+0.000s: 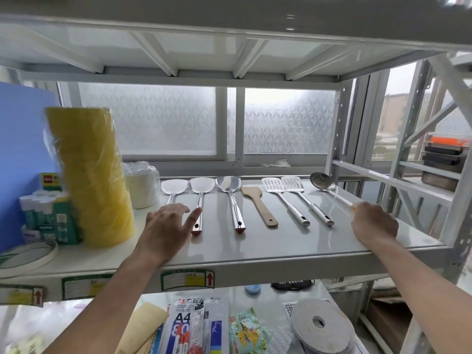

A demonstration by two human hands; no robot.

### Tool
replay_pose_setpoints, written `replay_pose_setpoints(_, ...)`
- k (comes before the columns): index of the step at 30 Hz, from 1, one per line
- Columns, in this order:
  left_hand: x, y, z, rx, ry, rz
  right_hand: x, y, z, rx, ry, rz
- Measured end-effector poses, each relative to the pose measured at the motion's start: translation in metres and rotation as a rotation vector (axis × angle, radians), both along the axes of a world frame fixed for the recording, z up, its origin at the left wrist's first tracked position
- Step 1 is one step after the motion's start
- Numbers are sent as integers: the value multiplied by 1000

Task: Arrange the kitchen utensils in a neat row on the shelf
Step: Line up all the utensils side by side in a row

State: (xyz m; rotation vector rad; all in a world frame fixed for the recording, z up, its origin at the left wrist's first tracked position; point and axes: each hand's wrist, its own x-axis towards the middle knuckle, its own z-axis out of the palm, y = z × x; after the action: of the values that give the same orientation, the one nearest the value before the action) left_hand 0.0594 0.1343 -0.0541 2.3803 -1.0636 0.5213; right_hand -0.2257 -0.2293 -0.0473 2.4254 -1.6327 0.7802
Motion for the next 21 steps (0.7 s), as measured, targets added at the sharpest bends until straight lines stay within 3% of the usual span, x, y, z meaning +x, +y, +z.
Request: replay_pose_setpoints(21,2,0,-1,-1,19,-13,2,-11,-5,-22,47,-33)
